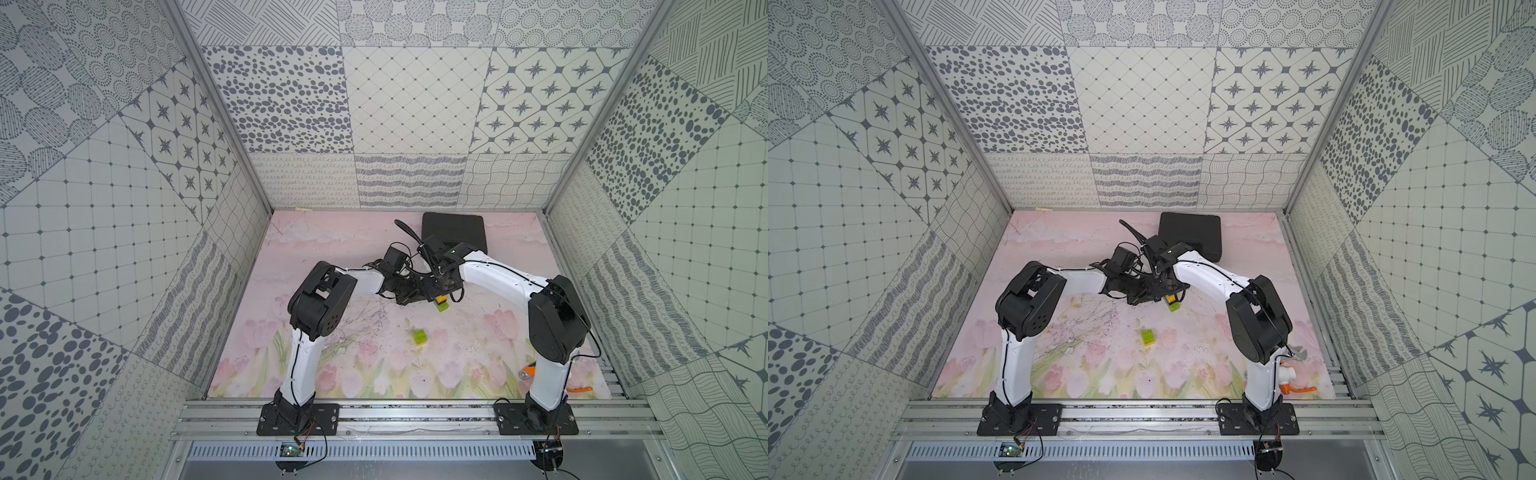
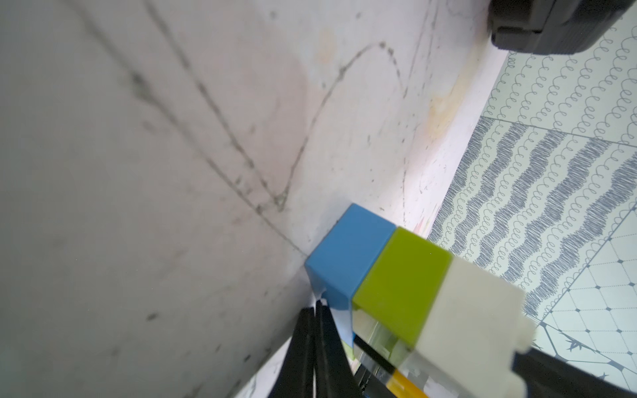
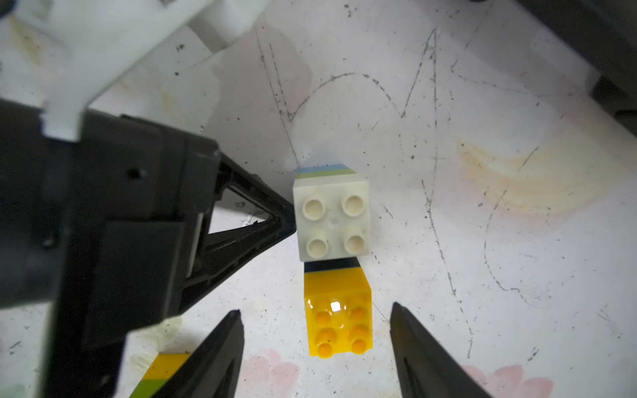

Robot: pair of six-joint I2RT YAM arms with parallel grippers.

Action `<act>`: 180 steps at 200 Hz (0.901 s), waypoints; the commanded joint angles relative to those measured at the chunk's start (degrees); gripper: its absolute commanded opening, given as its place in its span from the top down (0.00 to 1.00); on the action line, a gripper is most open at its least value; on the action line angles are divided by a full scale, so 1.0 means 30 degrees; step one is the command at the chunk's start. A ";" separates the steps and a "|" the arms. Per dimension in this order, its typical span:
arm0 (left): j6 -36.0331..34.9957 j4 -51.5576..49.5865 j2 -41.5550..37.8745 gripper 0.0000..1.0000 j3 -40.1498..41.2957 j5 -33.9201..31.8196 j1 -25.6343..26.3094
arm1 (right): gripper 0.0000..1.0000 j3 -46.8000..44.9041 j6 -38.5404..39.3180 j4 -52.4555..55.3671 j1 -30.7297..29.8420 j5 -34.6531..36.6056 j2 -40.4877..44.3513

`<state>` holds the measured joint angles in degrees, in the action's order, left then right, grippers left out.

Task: Assemble the number 4 with lego
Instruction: Pick up the lego brick from the center of the board.

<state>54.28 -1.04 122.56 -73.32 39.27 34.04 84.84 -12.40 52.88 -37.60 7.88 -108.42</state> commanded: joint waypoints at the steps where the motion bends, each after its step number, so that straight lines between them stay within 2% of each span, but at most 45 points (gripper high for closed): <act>1: -0.0704 -0.5119 0.0687 0.93 0.0131 -0.4446 -0.0198 | 0.33 0.0501 0.0452 0.0018 0.0353 -0.0216 -0.0856; 33: -0.0767 -0.5197 0.0749 0.93 0.0079 -0.4420 -0.0204 | 0.32 0.0681 0.0696 -0.0003 0.0521 -0.0483 -0.1343; 67: -0.0760 -0.5259 0.0771 0.93 0.0006 -0.4417 -0.0201 | 0.47 0.0514 0.0621 0.0127 0.0494 -0.0808 -0.1633; 104: -0.0907 -0.5452 0.0740 0.93 -0.0023 -0.4431 -0.0207 | 0.56 0.0140 0.0532 -0.0109 0.0523 -0.0911 -0.1448; 180: -0.1001 -0.5505 0.0835 0.93 -0.0017 -0.4472 -0.0212 | 0.53 -0.0396 0.0465 -0.0369 0.0525 -0.1091 -0.1397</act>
<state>53.10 -2.55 122.78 -74.19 39.11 34.04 84.38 -11.07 52.84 -35.97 4.97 -112.62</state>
